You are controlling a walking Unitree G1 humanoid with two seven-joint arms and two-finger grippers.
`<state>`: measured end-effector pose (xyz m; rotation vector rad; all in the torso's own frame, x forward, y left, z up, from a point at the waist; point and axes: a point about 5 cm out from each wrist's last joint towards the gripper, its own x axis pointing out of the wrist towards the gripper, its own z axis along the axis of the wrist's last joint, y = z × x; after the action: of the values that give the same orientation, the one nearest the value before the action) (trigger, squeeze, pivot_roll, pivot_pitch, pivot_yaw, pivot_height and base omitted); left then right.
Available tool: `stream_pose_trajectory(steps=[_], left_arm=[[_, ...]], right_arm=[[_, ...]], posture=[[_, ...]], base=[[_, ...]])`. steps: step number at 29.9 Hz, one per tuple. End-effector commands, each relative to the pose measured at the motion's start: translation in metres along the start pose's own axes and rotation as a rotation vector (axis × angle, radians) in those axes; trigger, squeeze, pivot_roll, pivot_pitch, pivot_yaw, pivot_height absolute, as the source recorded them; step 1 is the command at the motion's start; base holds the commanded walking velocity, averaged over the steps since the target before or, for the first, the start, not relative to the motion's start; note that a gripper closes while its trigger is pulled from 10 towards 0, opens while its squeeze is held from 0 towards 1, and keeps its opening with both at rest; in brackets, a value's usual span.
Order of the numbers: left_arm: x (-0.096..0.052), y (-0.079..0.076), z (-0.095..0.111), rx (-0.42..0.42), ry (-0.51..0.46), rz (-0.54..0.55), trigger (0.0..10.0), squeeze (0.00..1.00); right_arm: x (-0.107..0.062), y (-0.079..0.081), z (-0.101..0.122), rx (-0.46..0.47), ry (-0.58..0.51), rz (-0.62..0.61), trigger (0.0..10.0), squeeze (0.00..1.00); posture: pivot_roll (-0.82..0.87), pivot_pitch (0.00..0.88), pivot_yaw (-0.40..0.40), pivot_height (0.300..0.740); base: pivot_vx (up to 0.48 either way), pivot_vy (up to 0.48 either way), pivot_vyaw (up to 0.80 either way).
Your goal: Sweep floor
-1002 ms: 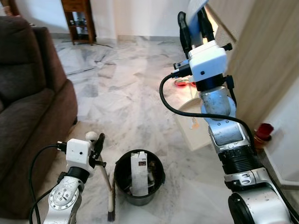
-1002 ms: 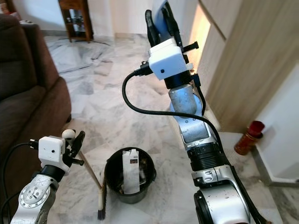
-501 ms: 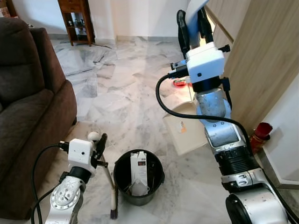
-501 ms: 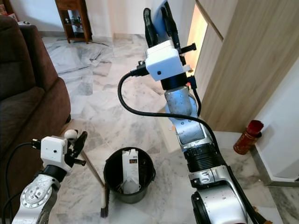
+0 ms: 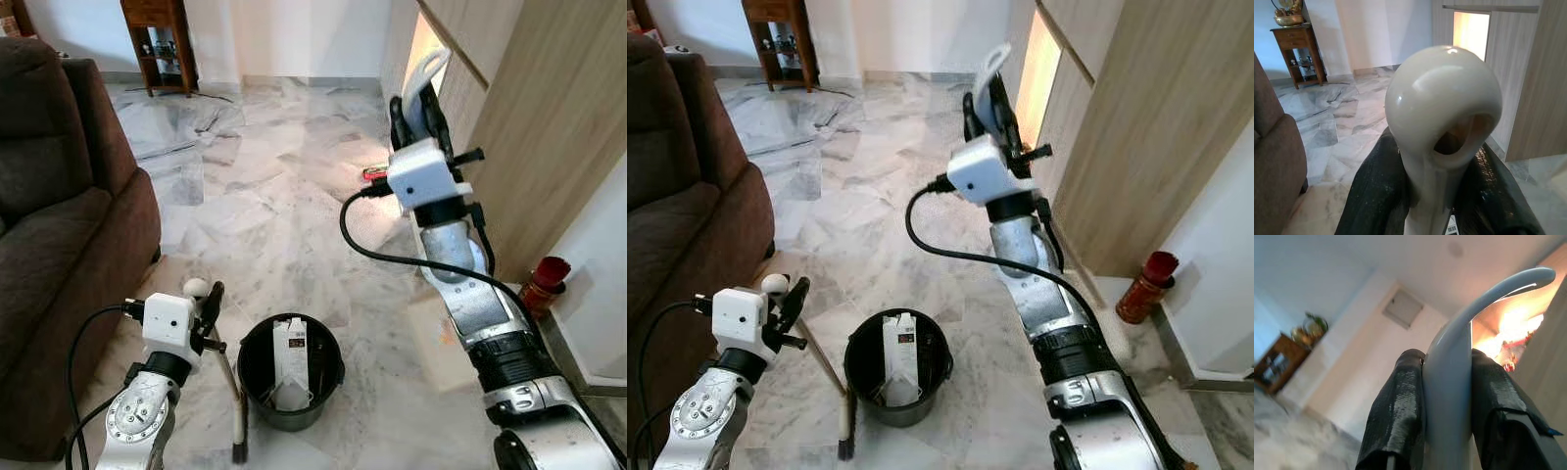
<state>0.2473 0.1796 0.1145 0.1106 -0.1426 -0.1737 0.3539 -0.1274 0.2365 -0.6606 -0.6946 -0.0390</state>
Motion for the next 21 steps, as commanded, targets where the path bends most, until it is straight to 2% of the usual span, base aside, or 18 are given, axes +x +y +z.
stream_pose_trajectory(steps=[1,3,6,9,11,13,14,17,21], left_arm=[[0.001,0.002,0.01,0.002,-0.052,0.006,10.0,0.0],[0.0,0.002,0.009,0.001,-0.05,0.008,10.0,0.0],[-0.002,0.004,0.006,-0.026,-0.043,0.037,10.0,0.0],[-0.003,0.004,0.006,-0.033,-0.042,0.05,10.0,0.0],[-0.004,0.006,0.005,-0.043,-0.043,0.067,10.0,0.0],[-0.004,0.006,0.005,-0.044,-0.043,0.068,10.0,0.0],[-0.004,0.006,0.005,-0.045,-0.044,0.07,10.0,0.0],[-0.004,0.006,0.005,-0.049,-0.046,0.068,10.0,0.0],[-0.005,0.005,0.005,-0.052,-0.047,0.064,10.0,0.0]], right_arm=[[-0.003,0.002,-0.004,-0.014,0.015,0.013,10.0,0.0],[-0.009,0.004,-0.012,0.003,0.055,0.019,10.0,0.0],[-0.028,0.016,-0.035,0.053,0.185,0.061,10.0,0.0],[-0.035,0.018,-0.044,0.082,0.241,0.053,10.0,0.0],[-0.046,0.019,-0.059,0.164,0.353,0.02,10.0,0.0],[-0.048,0.019,-0.063,0.181,0.376,0.009,10.0,0.0],[-0.057,0.019,-0.076,0.261,0.474,-0.028,10.0,0.0],[-0.072,0.017,-0.094,0.358,0.605,-0.091,10.0,0.0],[-0.081,0.017,-0.102,0.424,0.657,-0.123,10.0,0.0]], posture=[[0.04,0.016,-0.015,0.74],[0.04,0.016,-0.015,0.74],[0.05,0.014,-0.015,0.74],[0.04,0.011,-0.014,0.74],[0.04,0.007,-0.012,0.74],[0.04,0.007,-0.012,0.74],[0.04,0.004,-0.012,0.74],[0.05,0.0,-0.01,0.74],[0.04,0.0,-0.006,0.74]], base=[[0.0,0.0,0.0],[0.0,0.0,0.0],[0.0,0.0,0.0],[0.0,0.0,0.0],[0.0,0.0,0.0],[0.0,0.0,0.0],[0.0,0.0,0.0],[0.0,0.0,0.0],[0.0,0.0,0.0]])
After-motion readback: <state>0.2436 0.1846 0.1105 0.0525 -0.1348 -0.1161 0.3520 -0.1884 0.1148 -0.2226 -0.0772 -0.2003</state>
